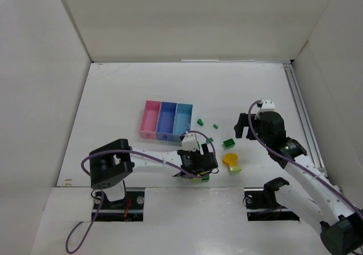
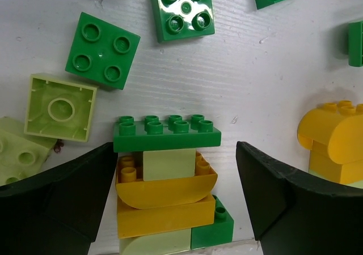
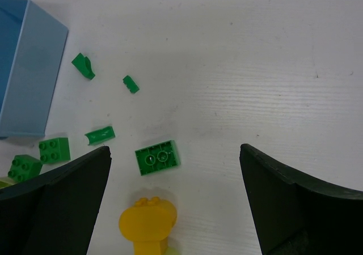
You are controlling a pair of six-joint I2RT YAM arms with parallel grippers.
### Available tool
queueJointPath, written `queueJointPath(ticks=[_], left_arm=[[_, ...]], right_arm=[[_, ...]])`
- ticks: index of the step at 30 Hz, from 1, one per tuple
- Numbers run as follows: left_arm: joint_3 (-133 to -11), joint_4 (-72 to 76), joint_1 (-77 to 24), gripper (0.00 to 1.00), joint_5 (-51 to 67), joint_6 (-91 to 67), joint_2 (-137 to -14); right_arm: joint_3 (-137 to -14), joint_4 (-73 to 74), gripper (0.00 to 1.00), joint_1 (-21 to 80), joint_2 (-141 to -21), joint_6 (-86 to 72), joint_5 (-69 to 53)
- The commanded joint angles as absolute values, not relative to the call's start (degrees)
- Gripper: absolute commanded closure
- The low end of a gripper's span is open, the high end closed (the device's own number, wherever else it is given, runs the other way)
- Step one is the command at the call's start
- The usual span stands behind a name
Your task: Sort the legos into containers by color
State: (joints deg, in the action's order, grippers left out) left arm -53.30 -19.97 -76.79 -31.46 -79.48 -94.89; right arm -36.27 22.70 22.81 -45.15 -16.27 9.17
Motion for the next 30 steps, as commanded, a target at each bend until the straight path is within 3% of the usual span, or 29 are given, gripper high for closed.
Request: queueJointPath(ticks=[1, 11, 16, 30], left_arm=[[-53.88, -24.07, -77.08, 0.17, -27.95, -81.56, -97.46], [-57.74, -33.03, -78.31, 0.04, -25.22, -79.37, -99.14], [-57.74, -35.42, -78.83, 0.04, -24.61, -80.86, -99.06], [-56.43, -29.89, -79.89, 0.3, -22.5, -81.74, -100.46]], right_arm=[[-35.77, 20.13, 0.0, 22.32, -45.44, -15.91, 9.49], [-35.77, 20.13, 0.0, 22.32, -45.44, -15.91, 10.63], [-35.77, 20.13, 0.0, 22.32, -45.44, -15.91, 10.63], [-35.24, 20.65, 0.0, 22.32, -45.44, -15.91, 10.11]])
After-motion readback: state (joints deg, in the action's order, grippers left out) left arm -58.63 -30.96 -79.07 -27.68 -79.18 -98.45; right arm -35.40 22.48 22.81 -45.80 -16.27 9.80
